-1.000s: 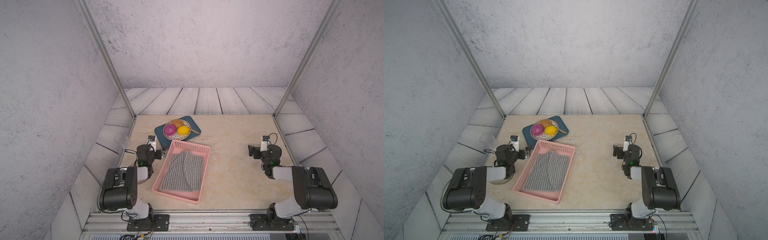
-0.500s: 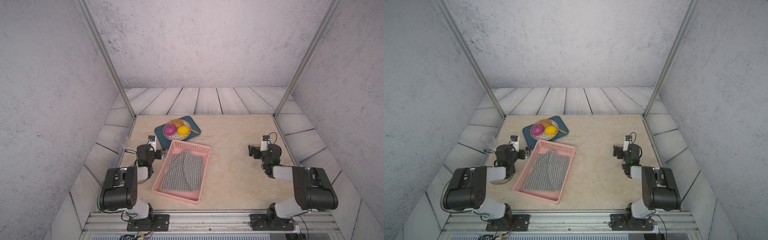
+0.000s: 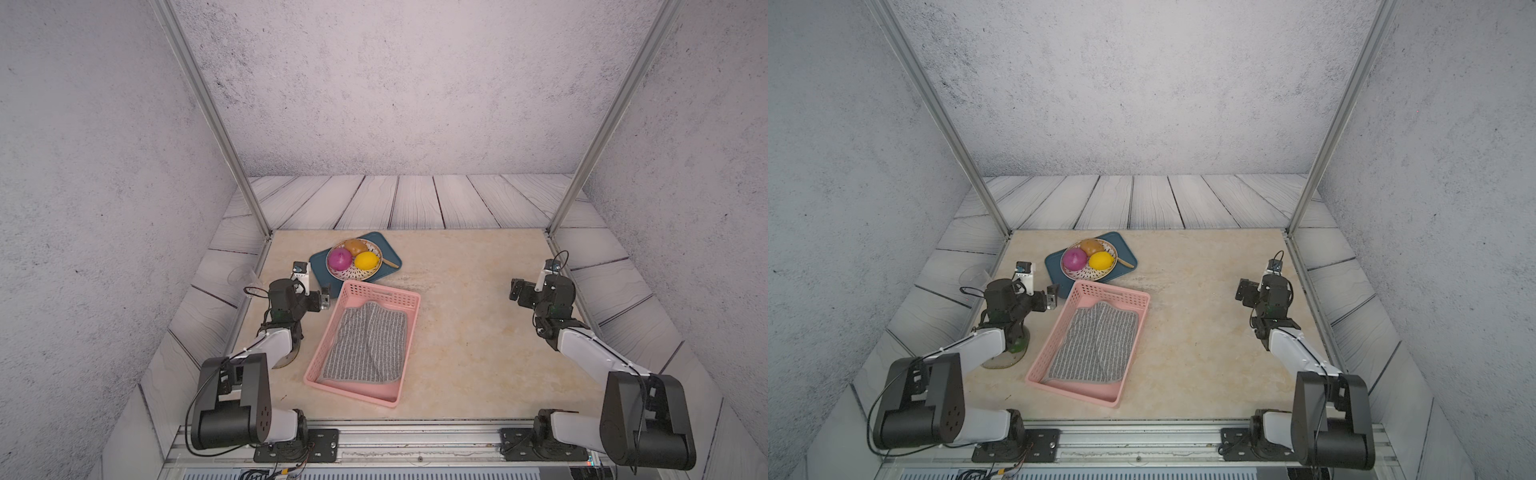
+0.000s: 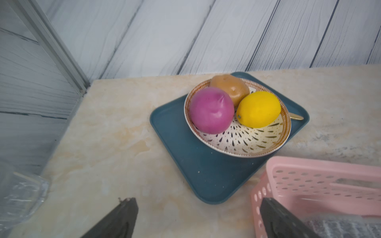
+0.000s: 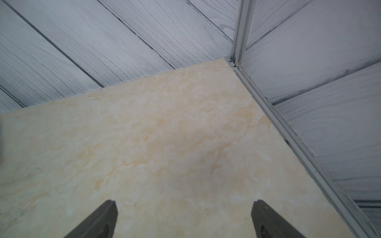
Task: Fold the square dishcloth
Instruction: Pick up the cleaning item from the bin.
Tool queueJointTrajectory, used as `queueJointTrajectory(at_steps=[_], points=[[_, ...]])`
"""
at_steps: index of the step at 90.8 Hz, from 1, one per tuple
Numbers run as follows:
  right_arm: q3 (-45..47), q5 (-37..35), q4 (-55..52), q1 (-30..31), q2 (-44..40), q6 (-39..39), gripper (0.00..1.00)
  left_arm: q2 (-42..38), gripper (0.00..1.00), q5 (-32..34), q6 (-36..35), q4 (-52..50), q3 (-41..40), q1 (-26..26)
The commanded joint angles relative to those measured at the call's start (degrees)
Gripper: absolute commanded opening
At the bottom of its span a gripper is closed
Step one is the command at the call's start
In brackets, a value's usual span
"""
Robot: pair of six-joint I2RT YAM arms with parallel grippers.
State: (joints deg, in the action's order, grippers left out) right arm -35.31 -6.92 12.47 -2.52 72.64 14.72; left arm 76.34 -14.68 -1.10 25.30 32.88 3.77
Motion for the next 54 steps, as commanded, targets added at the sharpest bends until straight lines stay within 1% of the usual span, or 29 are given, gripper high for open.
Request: queueJointTrajectory(at_steps=[1,14,22,27,40,54], points=[[-3.0,-4.7,-9.1,0.2,-0.3,6.6,0.99,-5.3,1.00,2.0,3.2,-8.0,0.9,0.0],[-8.4,-8.9,-18.3,0.2,1.9,9.7,0.99,-13.1,1.00,5.8,9.0,-12.2,0.6,-1.5],[-10.8,-10.7,-21.8,0.2,3.0,11.1,0.99,-16.6,1.00,6.7,11.4,-14.5,0.7,-3.8],[-11.7,-11.2,-22.7,0.2,3.5,11.4,0.99,-18.4,1.00,8.6,11.9,-15.2,0.1,-6.5],[-12.0,-12.8,-23.3,0.2,2.9,11.8,0.99,-21.8,1.00,16.4,11.7,-19.1,-1.3,-16.5],[-11.8,-13.5,-23.6,0.3,2.4,11.1,0.99,-25.0,1.00,17.9,15.3,-24.7,-2.8,-22.7]])
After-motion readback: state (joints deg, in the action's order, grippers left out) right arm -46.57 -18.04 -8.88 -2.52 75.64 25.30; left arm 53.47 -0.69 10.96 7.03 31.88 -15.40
